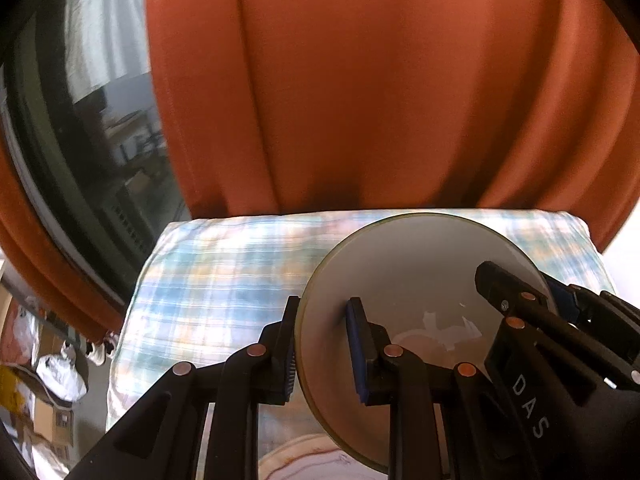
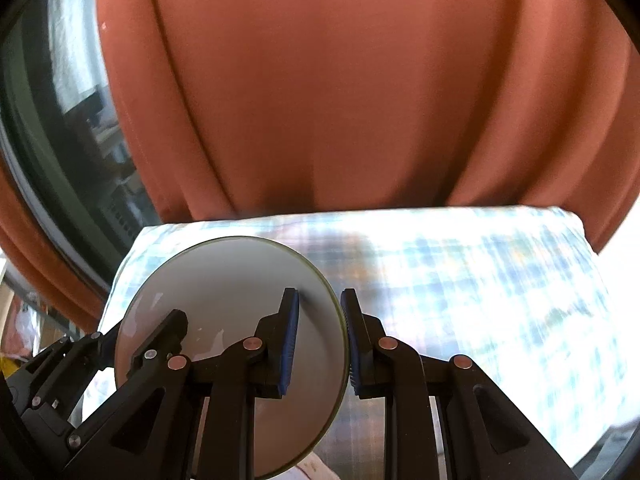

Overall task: Organize plates and bowls
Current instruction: 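Lift the white dish with both tools and carry it beside the plate stack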

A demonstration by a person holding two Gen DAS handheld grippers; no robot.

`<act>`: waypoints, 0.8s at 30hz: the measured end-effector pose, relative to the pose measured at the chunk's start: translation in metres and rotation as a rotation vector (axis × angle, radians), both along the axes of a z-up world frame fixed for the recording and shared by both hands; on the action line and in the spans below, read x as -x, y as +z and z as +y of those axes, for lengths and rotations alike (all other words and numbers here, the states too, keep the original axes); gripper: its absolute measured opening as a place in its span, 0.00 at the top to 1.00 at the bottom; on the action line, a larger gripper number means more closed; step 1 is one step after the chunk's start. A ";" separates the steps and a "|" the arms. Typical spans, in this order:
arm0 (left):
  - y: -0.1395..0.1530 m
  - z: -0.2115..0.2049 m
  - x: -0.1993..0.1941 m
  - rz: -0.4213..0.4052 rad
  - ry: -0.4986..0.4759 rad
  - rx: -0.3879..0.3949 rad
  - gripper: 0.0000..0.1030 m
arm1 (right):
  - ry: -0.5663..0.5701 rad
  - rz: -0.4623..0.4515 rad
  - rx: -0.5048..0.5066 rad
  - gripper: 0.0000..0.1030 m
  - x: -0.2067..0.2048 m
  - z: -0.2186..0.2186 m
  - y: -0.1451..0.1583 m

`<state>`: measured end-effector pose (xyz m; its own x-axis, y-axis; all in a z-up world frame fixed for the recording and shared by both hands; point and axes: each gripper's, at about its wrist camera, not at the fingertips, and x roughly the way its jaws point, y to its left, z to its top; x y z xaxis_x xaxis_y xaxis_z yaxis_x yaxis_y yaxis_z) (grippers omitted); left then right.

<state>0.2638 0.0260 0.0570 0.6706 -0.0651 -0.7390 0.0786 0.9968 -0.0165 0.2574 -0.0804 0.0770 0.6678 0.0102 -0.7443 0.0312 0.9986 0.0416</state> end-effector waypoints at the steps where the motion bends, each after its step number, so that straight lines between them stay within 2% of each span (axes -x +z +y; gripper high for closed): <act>1: -0.003 0.000 0.001 0.001 -0.009 0.004 0.80 | -0.014 0.003 -0.001 0.76 0.005 -0.004 0.000; 11: -0.010 -0.044 0.032 0.008 -0.107 0.018 0.80 | -0.117 0.012 0.025 0.76 0.052 -0.051 0.000; 17: -0.008 -0.066 0.052 0.011 -0.107 -0.010 0.80 | -0.128 0.006 -0.010 0.76 0.071 -0.082 -0.002; 24: -0.009 -0.105 0.071 0.019 -0.060 -0.013 0.80 | -0.081 0.004 -0.038 0.76 0.086 -0.123 -0.002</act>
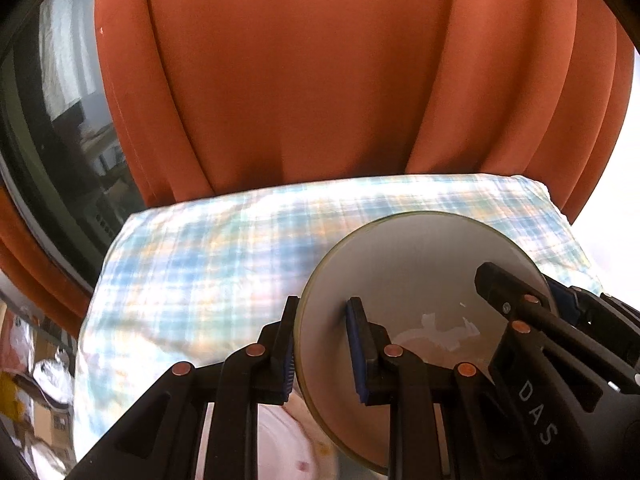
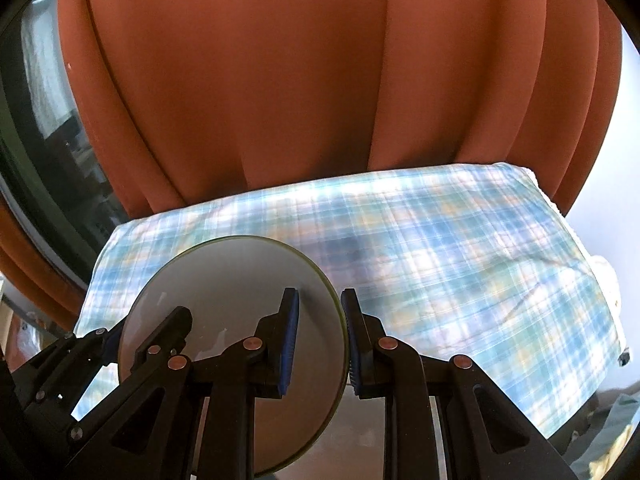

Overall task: Organize plates and bowls
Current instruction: 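Lift the white dish with both tools and carry it beside the plate stack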

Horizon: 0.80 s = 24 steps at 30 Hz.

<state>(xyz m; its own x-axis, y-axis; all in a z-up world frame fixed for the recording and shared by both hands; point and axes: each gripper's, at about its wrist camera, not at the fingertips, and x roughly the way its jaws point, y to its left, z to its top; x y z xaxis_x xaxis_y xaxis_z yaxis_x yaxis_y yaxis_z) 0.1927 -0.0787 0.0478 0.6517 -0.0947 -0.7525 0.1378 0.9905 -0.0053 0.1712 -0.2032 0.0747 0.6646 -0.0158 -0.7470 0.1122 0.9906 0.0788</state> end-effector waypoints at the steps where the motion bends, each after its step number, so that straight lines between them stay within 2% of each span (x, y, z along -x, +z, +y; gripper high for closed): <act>1: -0.001 -0.008 0.005 0.004 0.009 0.006 0.80 | 0.007 0.002 0.003 0.76 0.003 -0.006 0.000; 5: -0.007 -0.029 0.021 0.005 0.052 0.016 0.80 | 0.044 -0.009 0.020 0.76 0.017 -0.033 0.000; 12: -0.026 -0.054 0.047 0.037 0.126 0.012 0.79 | 0.121 0.011 0.000 0.76 0.039 -0.069 -0.021; 24: -0.051 -0.060 0.075 0.077 0.275 -0.019 0.79 | 0.268 0.069 -0.026 0.76 0.052 -0.074 -0.055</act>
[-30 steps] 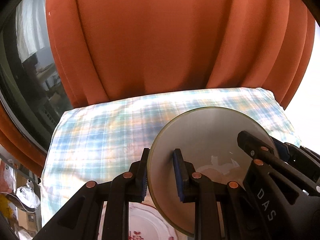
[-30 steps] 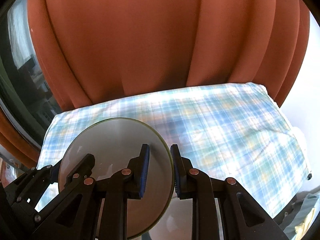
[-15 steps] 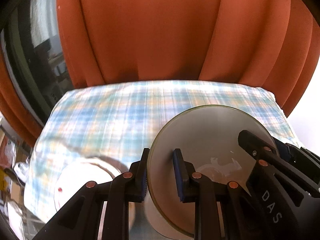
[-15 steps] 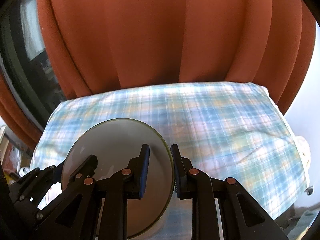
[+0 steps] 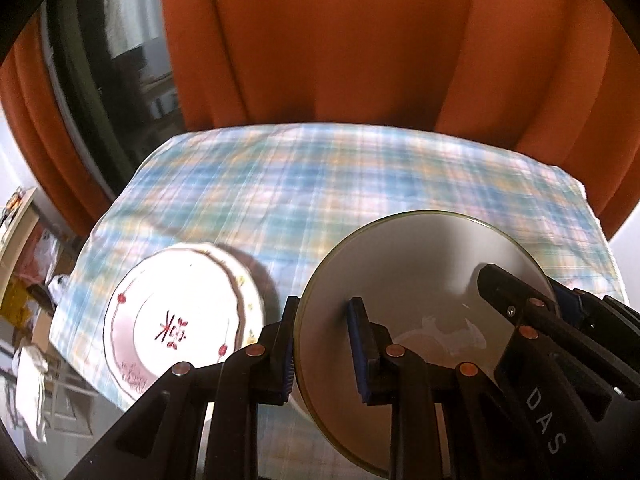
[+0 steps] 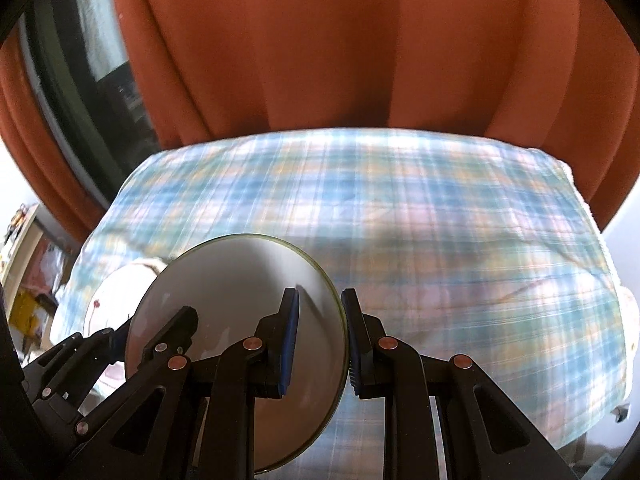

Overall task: Organize plates and bowls
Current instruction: 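Lift the white dish with both tools and carry it beside the plate stack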

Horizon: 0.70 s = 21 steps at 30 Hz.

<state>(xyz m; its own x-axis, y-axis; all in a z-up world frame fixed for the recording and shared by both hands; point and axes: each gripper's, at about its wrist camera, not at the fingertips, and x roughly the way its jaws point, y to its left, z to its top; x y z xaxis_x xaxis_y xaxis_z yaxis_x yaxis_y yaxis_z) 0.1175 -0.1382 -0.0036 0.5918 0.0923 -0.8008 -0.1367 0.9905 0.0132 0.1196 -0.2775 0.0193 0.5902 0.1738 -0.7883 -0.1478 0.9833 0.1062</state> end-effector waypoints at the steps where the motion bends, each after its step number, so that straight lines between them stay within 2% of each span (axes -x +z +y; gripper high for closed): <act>1: -0.003 0.002 0.001 0.006 0.014 0.001 0.79 | 0.011 0.004 0.000 0.76 0.000 0.002 -0.002; 6: -0.014 0.008 0.001 0.031 0.050 -0.002 0.78 | 0.060 0.030 0.007 0.76 -0.003 0.012 -0.014; 14: -0.034 0.012 -0.005 0.084 0.060 -0.023 0.77 | 0.079 0.084 0.017 0.76 -0.010 0.021 -0.035; 21: -0.048 0.023 -0.011 0.131 0.055 0.029 0.77 | 0.084 0.101 0.049 0.76 -0.016 0.032 -0.043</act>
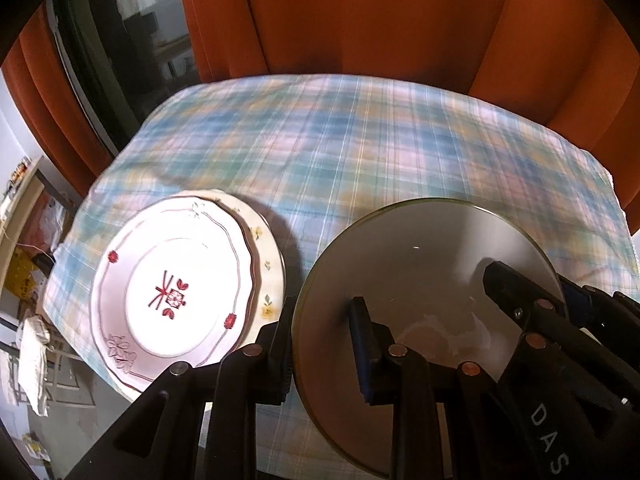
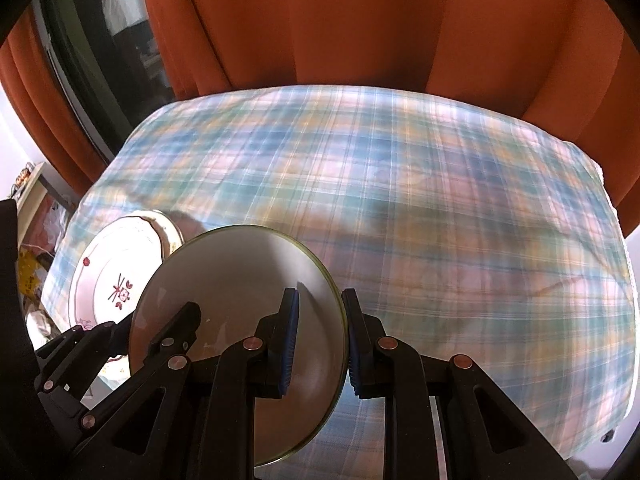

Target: Organize plates and bowls

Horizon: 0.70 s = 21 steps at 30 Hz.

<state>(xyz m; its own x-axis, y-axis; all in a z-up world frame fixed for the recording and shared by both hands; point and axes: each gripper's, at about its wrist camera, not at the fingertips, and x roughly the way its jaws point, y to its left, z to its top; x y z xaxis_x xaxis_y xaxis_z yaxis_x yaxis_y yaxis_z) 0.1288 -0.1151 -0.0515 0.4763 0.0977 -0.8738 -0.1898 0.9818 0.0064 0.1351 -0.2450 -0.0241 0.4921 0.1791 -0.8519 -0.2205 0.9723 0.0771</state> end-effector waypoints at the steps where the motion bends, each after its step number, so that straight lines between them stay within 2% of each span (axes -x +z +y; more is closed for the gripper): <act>1: -0.002 0.002 -0.001 0.013 -0.002 0.024 0.77 | -0.001 -0.003 0.007 0.76 0.000 0.002 0.000; 3: -0.007 0.006 -0.004 0.029 0.000 0.059 0.77 | -0.001 -0.014 0.025 0.76 -0.001 0.006 0.000; 12: -0.018 0.008 -0.011 0.062 -0.042 0.110 0.77 | -0.001 -0.028 0.090 0.76 -0.005 0.016 -0.002; 21: -0.021 0.007 -0.013 0.064 -0.128 0.080 0.75 | -0.049 -0.040 0.116 0.76 -0.001 0.017 -0.003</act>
<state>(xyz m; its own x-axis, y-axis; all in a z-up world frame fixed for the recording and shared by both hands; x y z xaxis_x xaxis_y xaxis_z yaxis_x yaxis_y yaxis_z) 0.1416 -0.1086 -0.0723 0.4239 -0.0313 -0.9052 -0.0647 0.9958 -0.0647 0.1365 -0.2284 -0.0270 0.5321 0.0552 -0.8449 -0.1735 0.9838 -0.0450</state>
